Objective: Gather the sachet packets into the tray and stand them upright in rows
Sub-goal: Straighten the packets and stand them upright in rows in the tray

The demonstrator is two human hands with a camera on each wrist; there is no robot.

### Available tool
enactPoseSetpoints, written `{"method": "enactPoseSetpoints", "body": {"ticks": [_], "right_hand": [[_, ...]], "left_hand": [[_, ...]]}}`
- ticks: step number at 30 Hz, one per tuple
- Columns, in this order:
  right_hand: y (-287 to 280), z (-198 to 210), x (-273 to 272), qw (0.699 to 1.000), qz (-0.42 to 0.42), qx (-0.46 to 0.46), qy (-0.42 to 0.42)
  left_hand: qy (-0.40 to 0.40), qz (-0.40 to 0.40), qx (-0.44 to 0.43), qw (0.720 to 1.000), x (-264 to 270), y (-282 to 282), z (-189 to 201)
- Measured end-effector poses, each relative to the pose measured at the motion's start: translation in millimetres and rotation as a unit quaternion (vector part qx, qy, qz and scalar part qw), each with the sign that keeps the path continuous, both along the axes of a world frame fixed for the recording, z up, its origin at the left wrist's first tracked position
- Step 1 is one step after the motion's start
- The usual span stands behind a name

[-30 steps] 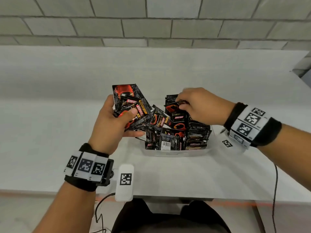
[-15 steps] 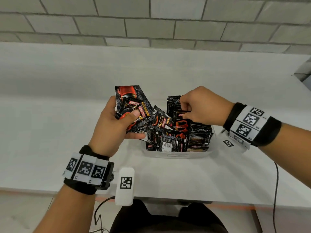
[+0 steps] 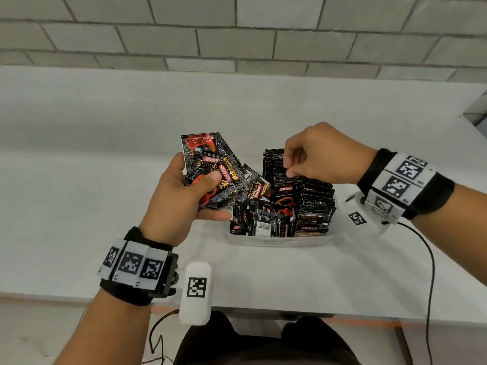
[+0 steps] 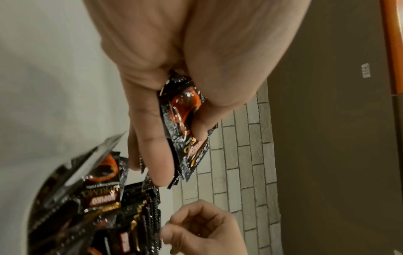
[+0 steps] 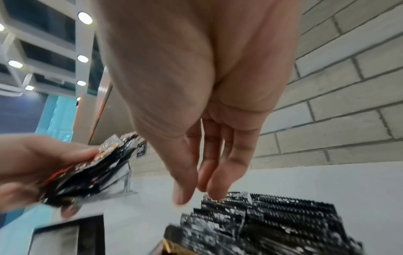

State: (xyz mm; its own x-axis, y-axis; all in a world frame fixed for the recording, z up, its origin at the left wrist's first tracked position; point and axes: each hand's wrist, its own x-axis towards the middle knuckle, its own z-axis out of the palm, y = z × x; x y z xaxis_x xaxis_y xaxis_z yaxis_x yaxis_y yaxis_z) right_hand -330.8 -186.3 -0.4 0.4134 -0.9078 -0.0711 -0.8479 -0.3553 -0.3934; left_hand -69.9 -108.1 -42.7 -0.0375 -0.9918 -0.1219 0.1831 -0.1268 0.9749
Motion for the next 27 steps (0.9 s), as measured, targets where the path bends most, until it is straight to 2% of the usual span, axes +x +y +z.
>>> {"method": "enactPoseSetpoints", "body": {"ticks": [2, 4, 6, 13, 18, 22, 27], "right_hand": [[7.9, 9.3, 1.5, 0.994, -0.030, -0.006, -0.100], [19.4, 18.3, 8.6, 0.971, -0.042, 0.036, -0.234], [30.0, 22.9, 15.5, 0.951, -0.025, 0.091, -0.294], [36.9, 15.7, 7.5, 0.917, -0.013, 0.193, -0.350], [44.2, 11.8, 4.0, 0.937, -0.047, 0.135, -0.318], [49.2, 5.7, 11.9, 0.919, -0.059, 0.158, -0.355], [54.0, 7.4, 20.3, 0.937, -0.066, 0.052, -0.339]], "left_hand": [[0.022, -0.020, 0.018, 0.999, -4.9, 2.0, 3.9], [0.054, -0.047, 0.034, 0.997, -11.2, 4.0, 7.9], [0.090, -0.076, 0.044, 0.992, -17.6, 5.0, 9.8], [0.139, -0.086, 0.053, 0.985, -26.8, 3.7, 7.8], [0.116, -0.081, 0.046, 0.989, -26.3, 2.3, 6.0], [0.099, -0.088, 0.041, 0.990, -34.1, 3.4, 5.0], [0.089, -0.084, 0.033, 0.992, -38.8, 3.1, 3.6]]}}
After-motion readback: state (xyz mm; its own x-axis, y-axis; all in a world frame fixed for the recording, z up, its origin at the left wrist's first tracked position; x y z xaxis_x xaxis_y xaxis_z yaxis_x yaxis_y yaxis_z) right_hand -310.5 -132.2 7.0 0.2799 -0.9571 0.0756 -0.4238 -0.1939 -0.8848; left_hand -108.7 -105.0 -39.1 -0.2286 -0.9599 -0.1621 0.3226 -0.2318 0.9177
